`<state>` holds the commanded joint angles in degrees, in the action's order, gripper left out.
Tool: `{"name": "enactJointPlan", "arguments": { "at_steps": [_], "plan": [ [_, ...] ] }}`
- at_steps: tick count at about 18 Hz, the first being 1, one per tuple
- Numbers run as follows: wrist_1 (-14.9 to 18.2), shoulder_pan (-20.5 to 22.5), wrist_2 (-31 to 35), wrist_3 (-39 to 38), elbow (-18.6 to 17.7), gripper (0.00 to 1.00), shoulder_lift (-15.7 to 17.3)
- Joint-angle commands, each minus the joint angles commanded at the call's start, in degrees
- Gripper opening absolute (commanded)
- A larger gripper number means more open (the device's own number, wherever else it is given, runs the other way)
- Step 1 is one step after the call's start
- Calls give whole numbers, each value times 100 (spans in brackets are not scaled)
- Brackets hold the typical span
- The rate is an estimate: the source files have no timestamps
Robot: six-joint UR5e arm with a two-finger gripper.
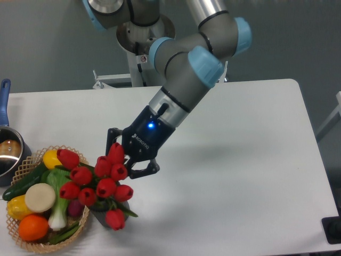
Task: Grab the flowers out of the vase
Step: 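Lift the tulip bunch up out of the black vase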
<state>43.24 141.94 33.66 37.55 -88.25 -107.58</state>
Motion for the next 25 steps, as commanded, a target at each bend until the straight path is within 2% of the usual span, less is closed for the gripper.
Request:
{"name": "enactJointPlan", "arguments": {
  "at_steps": [7, 16, 20, 23, 25],
  "plan": [
    [0, 167, -272, -519, 123, 0, 17],
    [0, 624, -1001, -1170, 563, 0, 18],
    [-9, 861, -1011, -1013, 581, 0, 18],
    [9, 1063, -923, -356, 598, 0, 131],
    [9, 1125, -451, -29, 572, 0, 167]
  ]
}}
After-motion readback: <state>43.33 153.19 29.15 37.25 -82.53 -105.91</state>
